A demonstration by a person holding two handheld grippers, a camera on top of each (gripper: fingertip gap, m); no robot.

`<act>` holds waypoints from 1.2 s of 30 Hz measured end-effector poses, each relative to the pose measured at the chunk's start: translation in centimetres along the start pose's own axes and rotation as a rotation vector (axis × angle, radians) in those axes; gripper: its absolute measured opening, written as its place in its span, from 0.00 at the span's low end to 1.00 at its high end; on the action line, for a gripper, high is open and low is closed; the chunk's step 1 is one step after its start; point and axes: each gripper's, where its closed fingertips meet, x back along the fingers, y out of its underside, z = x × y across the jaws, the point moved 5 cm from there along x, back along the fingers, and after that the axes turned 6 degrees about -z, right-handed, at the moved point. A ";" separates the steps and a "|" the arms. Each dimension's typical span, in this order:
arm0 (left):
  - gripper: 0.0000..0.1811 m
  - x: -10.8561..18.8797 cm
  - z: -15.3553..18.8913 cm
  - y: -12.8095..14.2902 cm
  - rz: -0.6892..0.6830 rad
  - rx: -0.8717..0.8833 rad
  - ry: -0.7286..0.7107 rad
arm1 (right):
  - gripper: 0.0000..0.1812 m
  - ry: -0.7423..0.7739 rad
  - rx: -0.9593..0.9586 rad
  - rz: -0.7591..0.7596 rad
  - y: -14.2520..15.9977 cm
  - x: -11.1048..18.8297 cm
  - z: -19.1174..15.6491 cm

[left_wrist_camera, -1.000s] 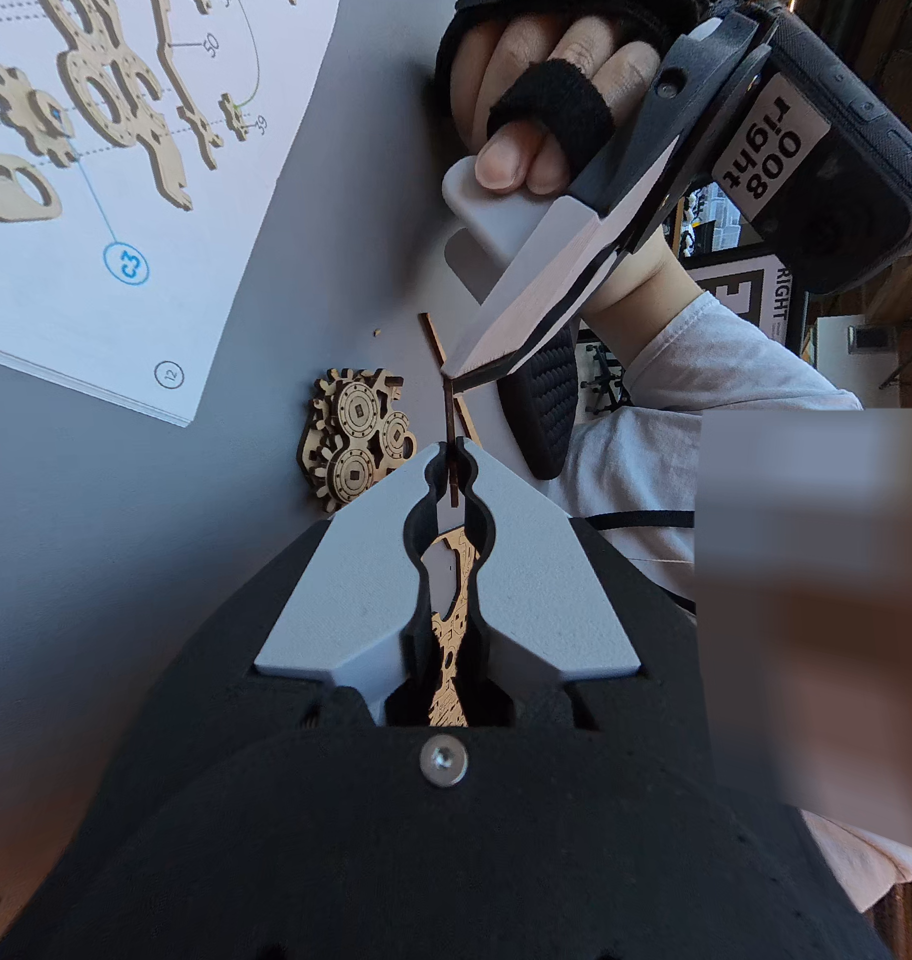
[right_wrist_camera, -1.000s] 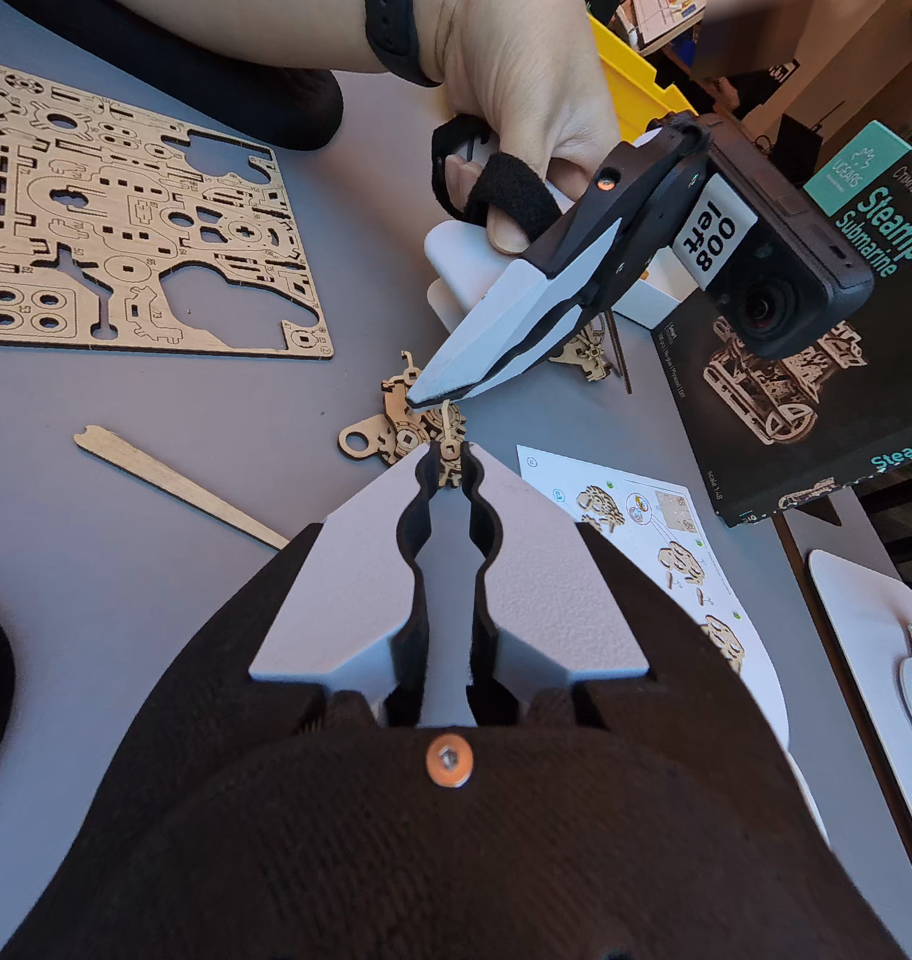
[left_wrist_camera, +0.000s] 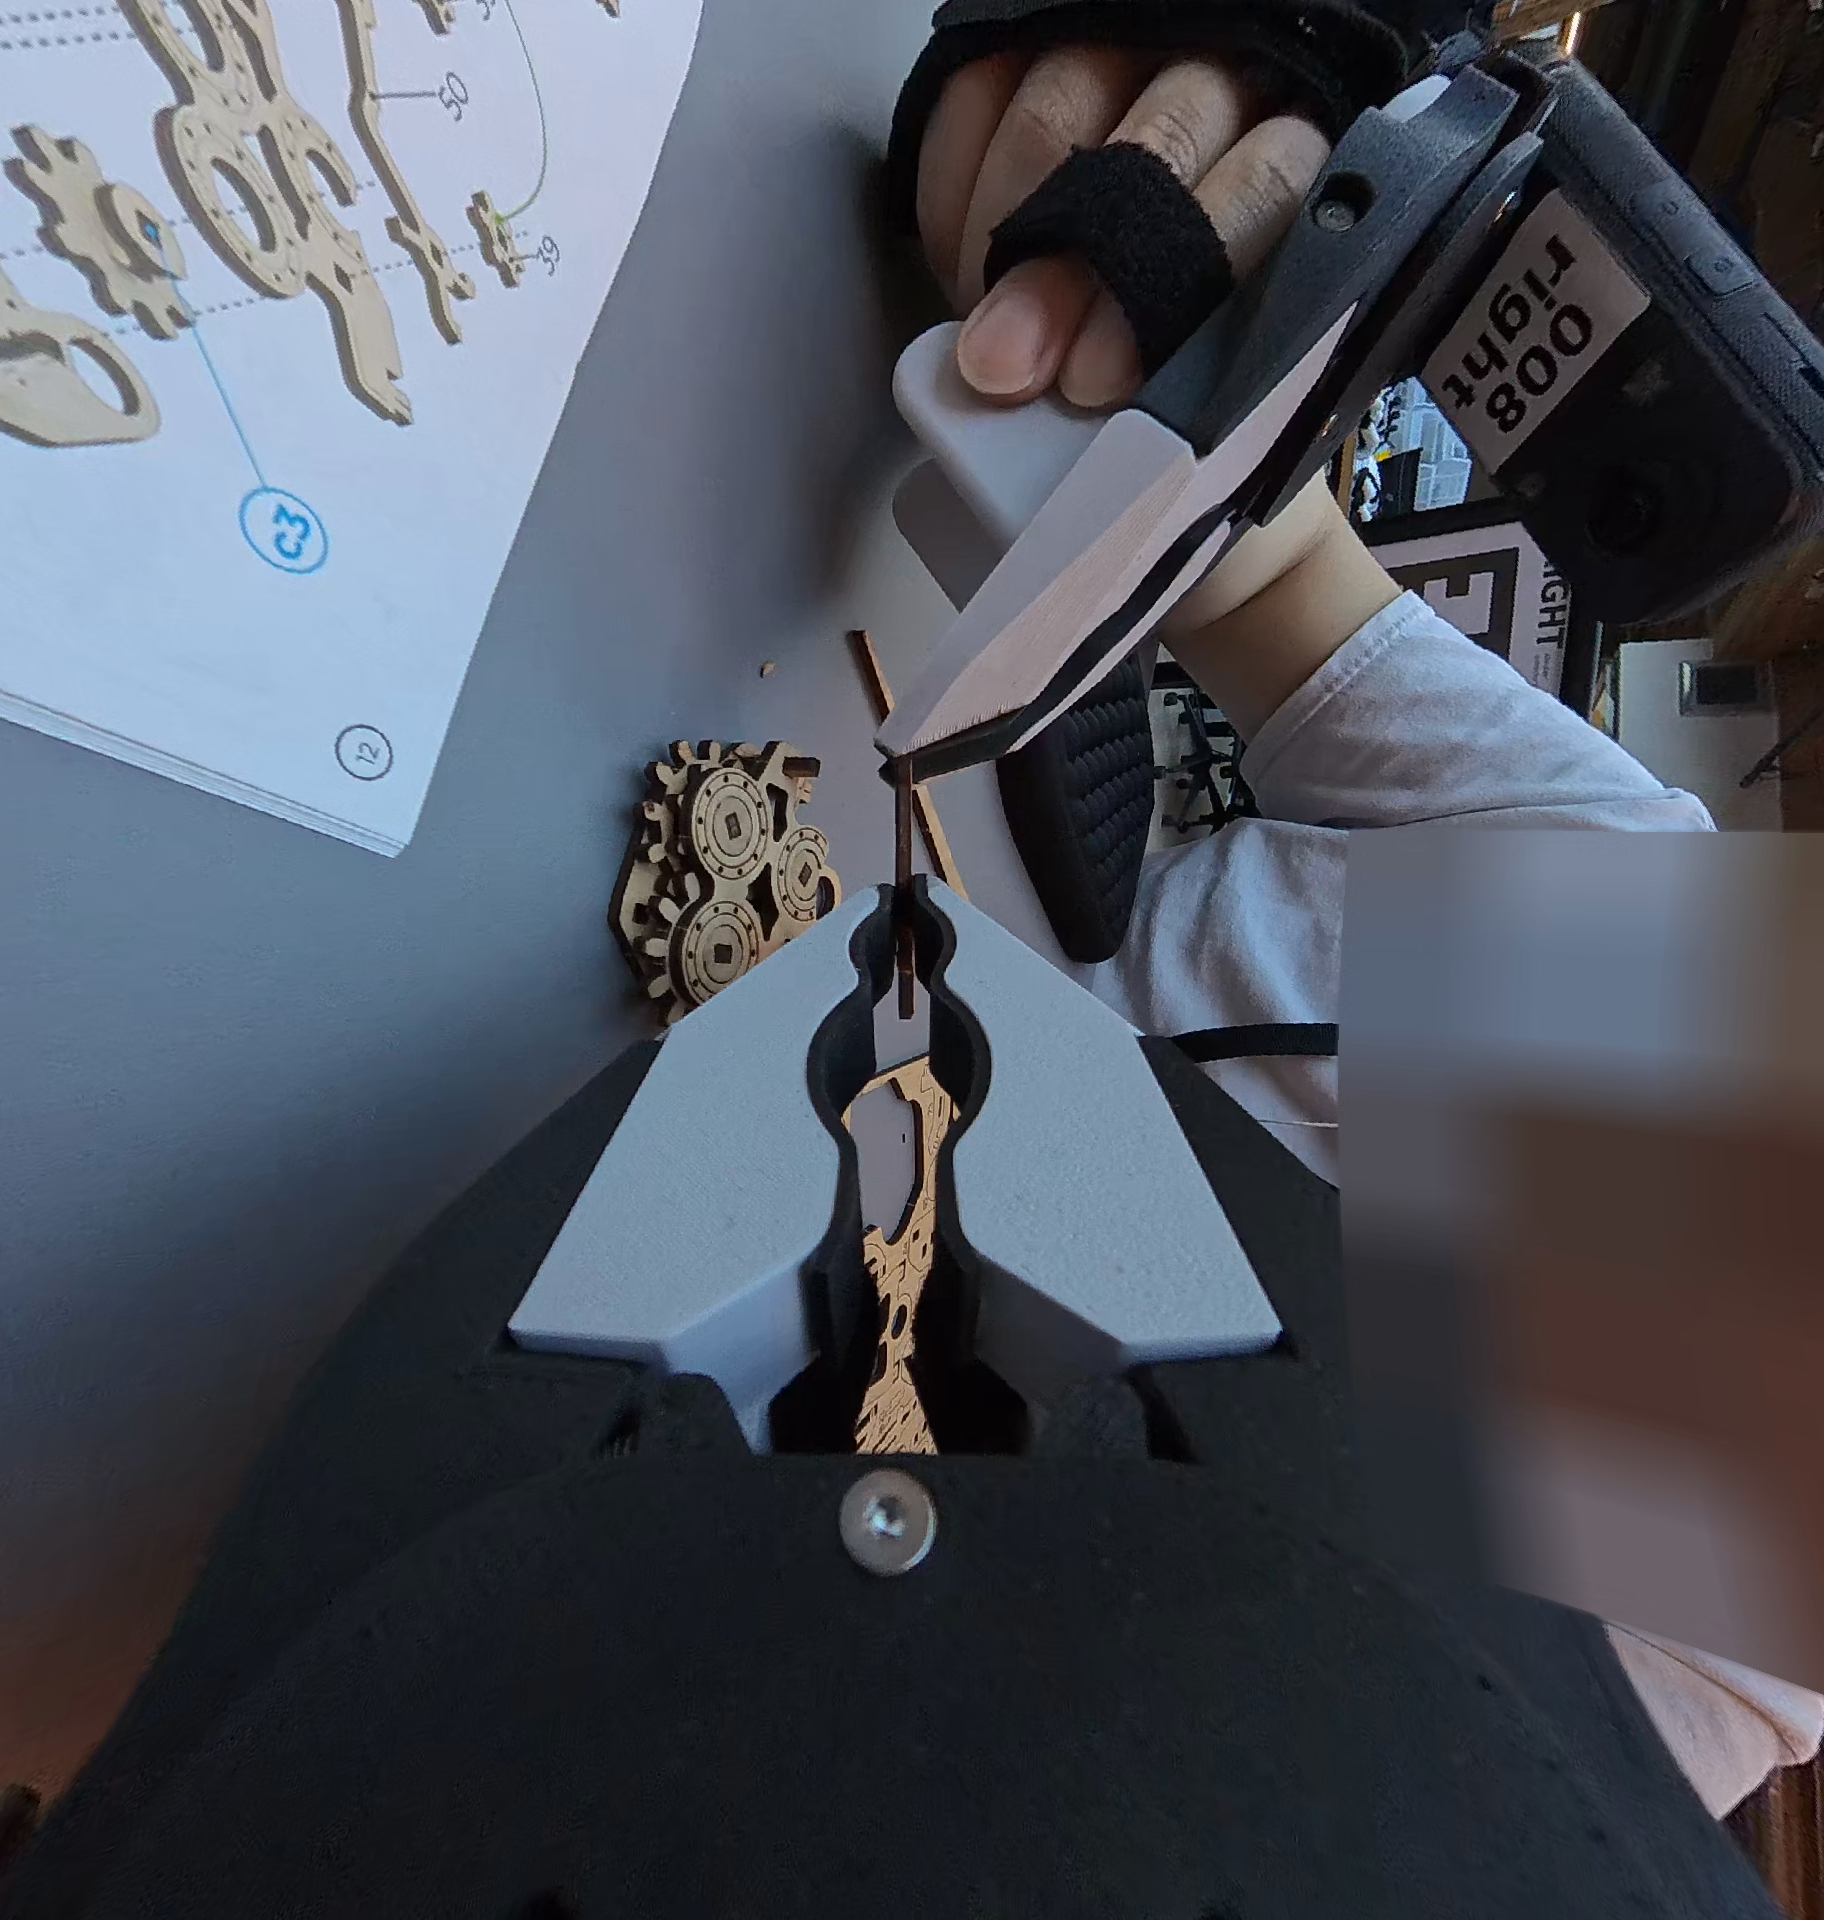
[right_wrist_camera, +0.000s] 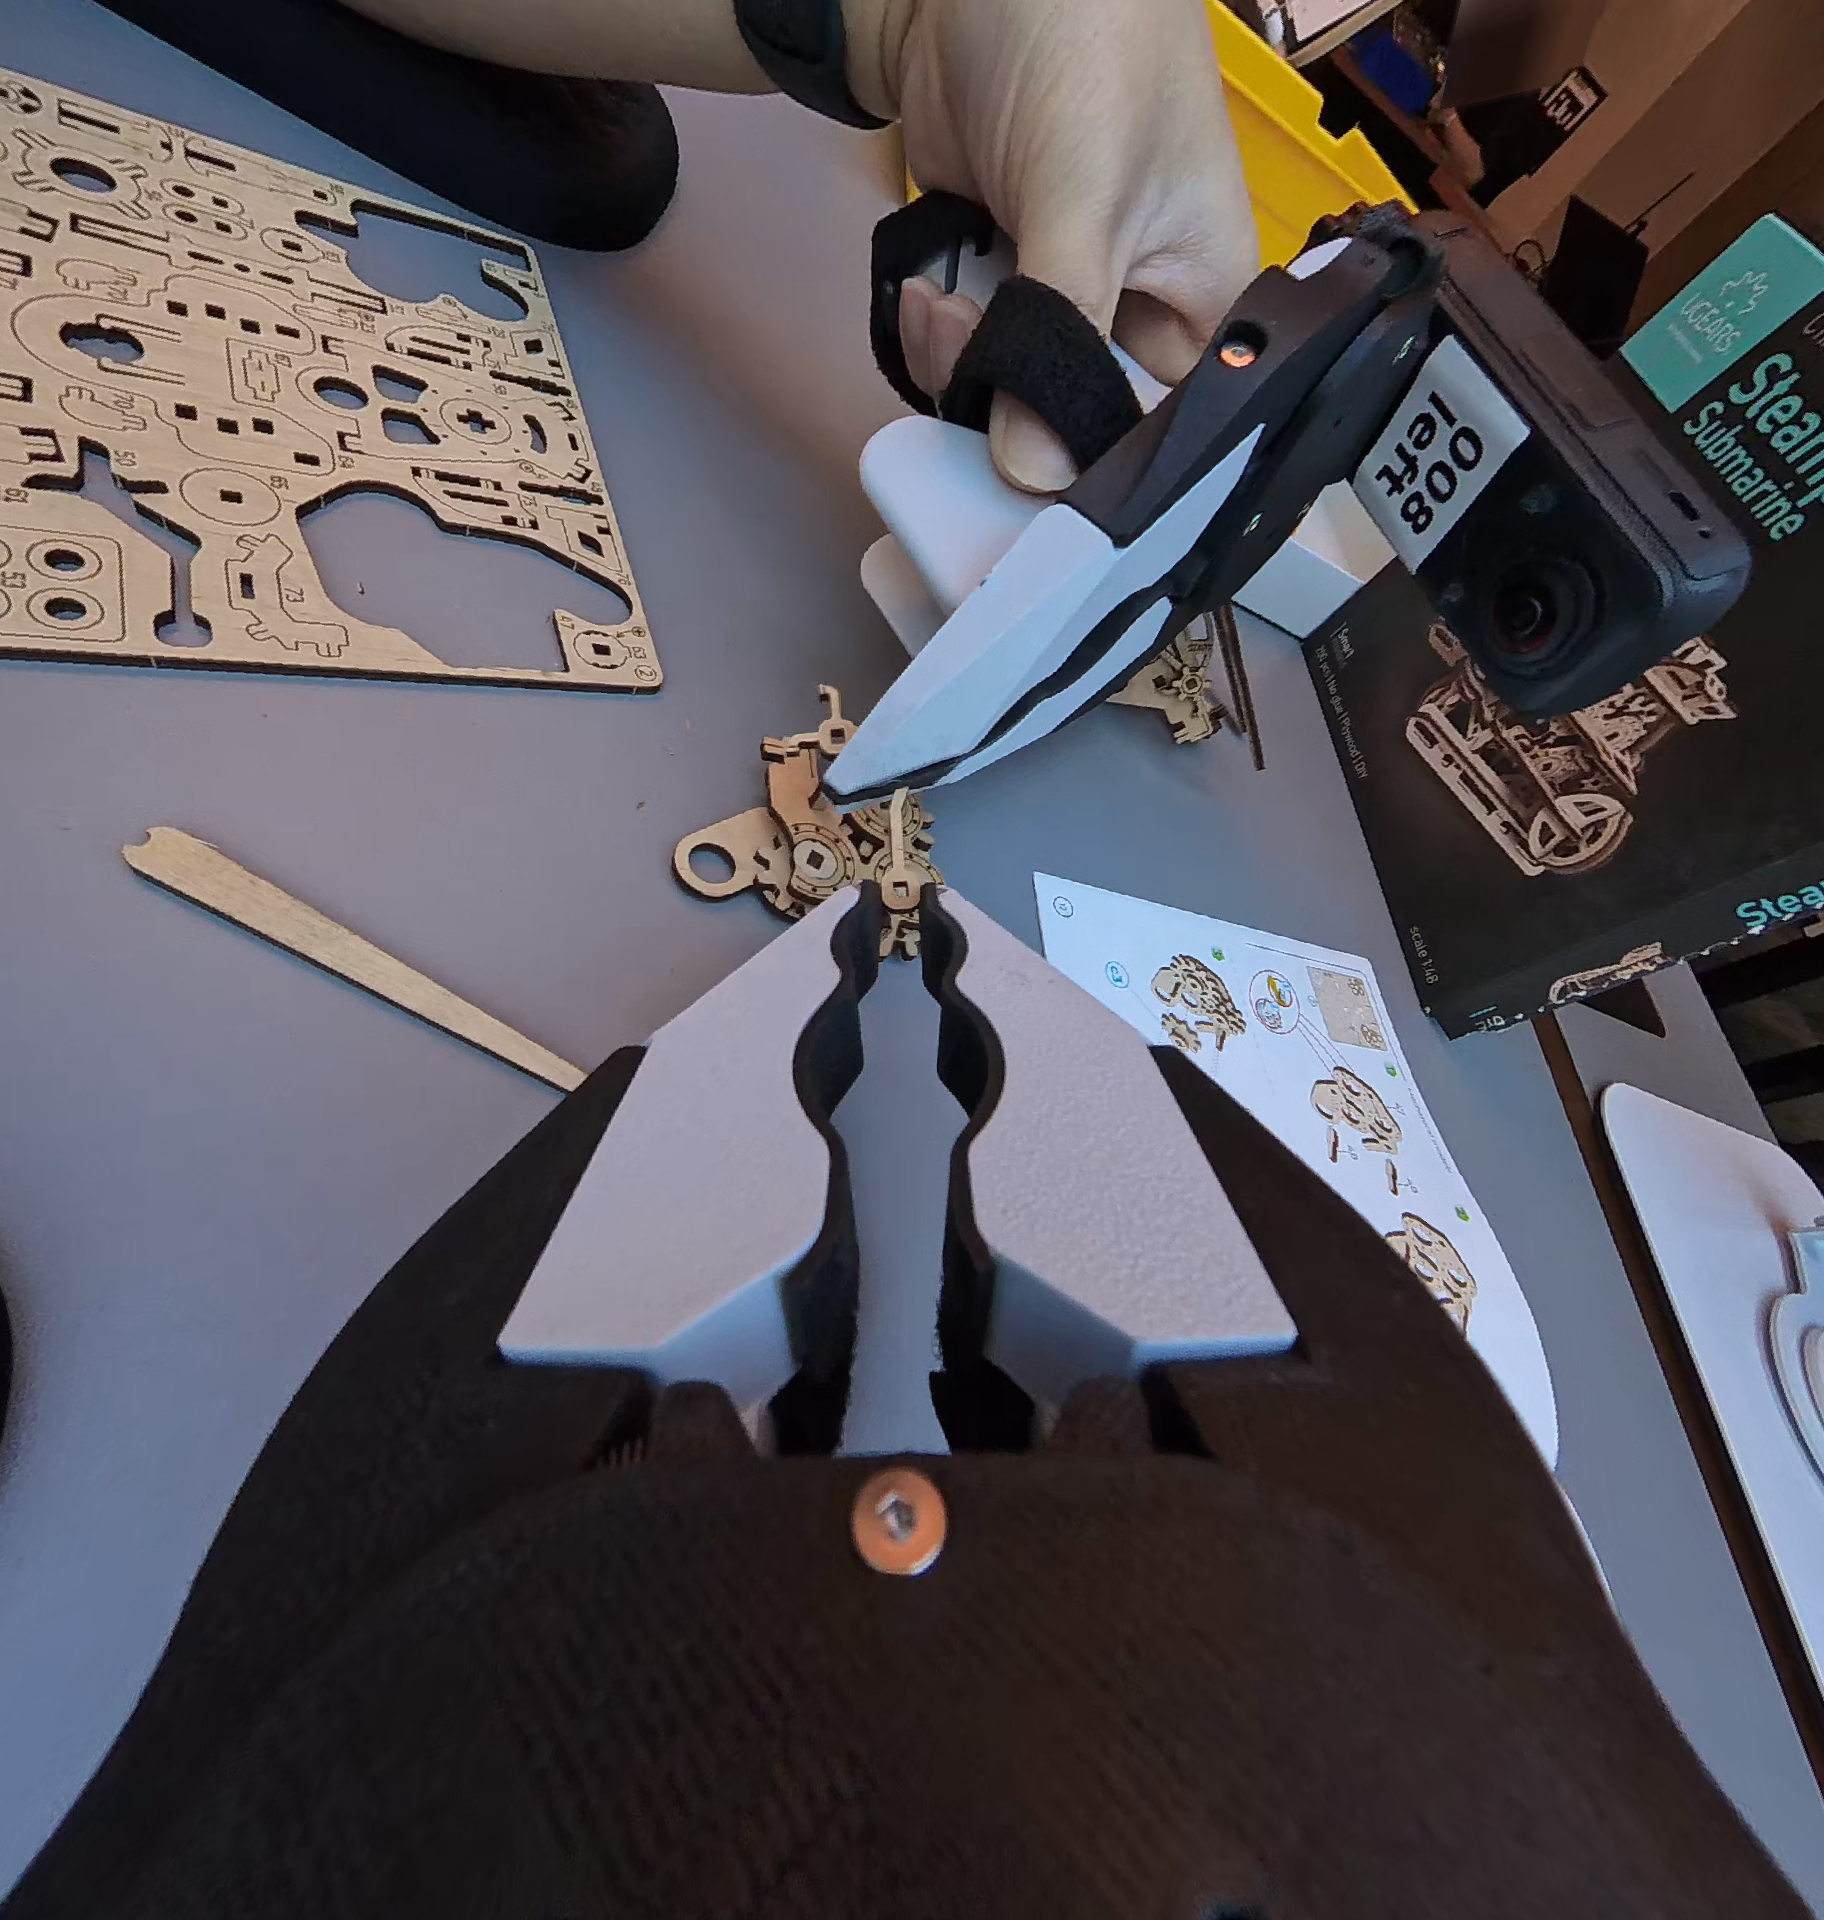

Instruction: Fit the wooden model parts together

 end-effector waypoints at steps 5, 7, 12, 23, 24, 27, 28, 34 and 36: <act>0.07 0.3 -0.4 -0.1 0.011 0.034 -0.015 | 0.03 0.009 -0.011 0.002 0.0 0.0 0.1; 0.10 0.5 -0.5 -0.1 0.014 0.041 -0.016 | 0.03 0.007 -0.012 0.002 0.0 0.0 0.1; 0.15 1.1 -0.7 -0.2 0.032 0.045 -0.066 | 0.03 0.000 -0.019 -0.008 0.1 -0.1 0.1; 0.14 4.0 1.9 -1.0 0.166 -0.056 -0.096 | 0.03 -0.032 -0.054 -0.041 0.2 -0.3 0.0; 0.13 4.4 2.2 -1.1 0.187 -0.077 -0.120 | 0.03 -0.034 -0.059 -0.043 0.3 -0.3 0.0; 0.12 6.0 2.9 -1.4 0.239 -0.160 -0.249 | 0.03 -0.038 -0.066 -0.048 0.3 -0.3 0.0; 0.12 6.5 3.3 -1.6 0.266 -0.207 -0.287 | 0.03 -0.039 -0.066 -0.049 0.3 -0.3 0.0; 0.12 9.2 7.1 -2.6 0.452 -0.540 -0.484 | 0.03 -0.043 -0.067 -0.057 0.4 -0.4 0.0; 0.13 9.8 8.6 -2.7 0.517 -0.644 -0.534 | 0.03 -0.035 -0.069 -0.047 0.3 -0.3 0.1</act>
